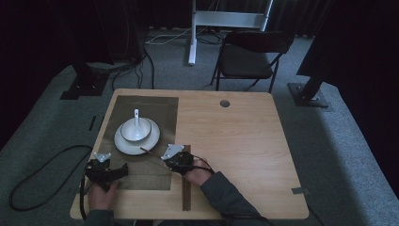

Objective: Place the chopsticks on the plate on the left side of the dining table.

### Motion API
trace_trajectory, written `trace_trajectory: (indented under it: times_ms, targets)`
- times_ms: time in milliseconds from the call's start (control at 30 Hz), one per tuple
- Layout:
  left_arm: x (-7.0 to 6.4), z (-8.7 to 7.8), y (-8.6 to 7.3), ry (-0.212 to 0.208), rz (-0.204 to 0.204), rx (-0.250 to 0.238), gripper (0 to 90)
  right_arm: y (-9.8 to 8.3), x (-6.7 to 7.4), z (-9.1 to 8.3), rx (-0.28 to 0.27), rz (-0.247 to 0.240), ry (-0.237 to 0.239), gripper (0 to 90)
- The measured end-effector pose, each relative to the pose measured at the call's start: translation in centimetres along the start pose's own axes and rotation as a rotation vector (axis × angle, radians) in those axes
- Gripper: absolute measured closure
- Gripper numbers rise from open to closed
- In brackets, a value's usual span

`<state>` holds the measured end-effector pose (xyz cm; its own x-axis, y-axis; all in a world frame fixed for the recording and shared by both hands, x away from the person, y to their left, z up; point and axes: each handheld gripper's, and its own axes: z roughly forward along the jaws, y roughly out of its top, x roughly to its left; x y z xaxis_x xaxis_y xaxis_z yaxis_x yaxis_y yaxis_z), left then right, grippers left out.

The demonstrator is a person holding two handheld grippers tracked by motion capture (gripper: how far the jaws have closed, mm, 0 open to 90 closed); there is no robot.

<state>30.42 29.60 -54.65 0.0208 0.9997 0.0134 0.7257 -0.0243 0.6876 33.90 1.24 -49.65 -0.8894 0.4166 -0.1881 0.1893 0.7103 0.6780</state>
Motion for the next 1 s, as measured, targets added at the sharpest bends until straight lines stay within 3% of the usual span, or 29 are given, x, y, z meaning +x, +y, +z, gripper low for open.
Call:
trace_trajectory:
  times_ms: [1000]
  targets:
    - [0.0, 0.0, 0.0, 0.0, 0.0, -0.001, 0.2, 1.9, -1.0, 1.0, -0.035, -0.093, 0.066, 84.4]
